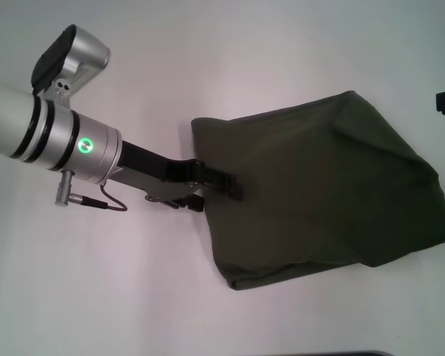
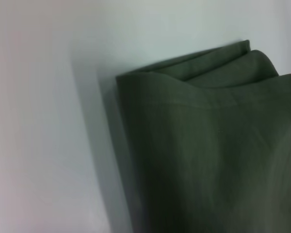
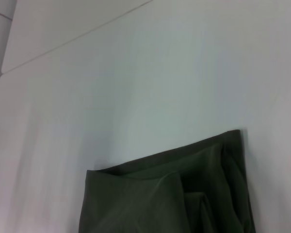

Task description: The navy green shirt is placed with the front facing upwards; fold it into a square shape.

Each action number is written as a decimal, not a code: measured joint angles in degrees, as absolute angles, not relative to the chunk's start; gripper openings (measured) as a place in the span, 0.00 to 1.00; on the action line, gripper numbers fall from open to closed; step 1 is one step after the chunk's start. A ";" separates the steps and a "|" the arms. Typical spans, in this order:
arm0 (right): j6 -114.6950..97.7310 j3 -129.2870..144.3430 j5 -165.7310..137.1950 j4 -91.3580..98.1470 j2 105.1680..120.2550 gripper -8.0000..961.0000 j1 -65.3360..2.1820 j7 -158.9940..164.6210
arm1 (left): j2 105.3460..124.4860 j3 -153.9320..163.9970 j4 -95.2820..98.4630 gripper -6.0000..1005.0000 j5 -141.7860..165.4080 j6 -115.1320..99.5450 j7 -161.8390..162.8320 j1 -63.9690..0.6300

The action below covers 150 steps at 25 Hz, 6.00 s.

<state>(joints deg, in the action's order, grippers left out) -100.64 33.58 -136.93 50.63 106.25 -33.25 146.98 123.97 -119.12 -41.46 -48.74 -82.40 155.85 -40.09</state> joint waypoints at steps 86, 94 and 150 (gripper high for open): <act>-100.12 33.38 -135.88 47.46 106.29 0.29 -34.09 145.38 | 111.62 -131.78 -46.95 0.32 -50.54 -86.02 151.28 -38.28; -99.33 33.54 -123.62 41.66 107.02 0.32 -36.93 135.75 | 116.34 -143.46 -57.25 0.61 -52.27 -98.11 147.96 -34.87; -70.96 45.88 -139.96 31.86 116.44 0.84 -50.38 147.30 | 117.50 -145.81 -56.22 0.70 -64.42 -103.78 145.57 -33.22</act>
<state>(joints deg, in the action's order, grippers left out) -70.96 45.88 -139.96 31.86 116.44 -50.38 147.30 117.50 -145.81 -56.22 -64.42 -103.78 145.57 -33.22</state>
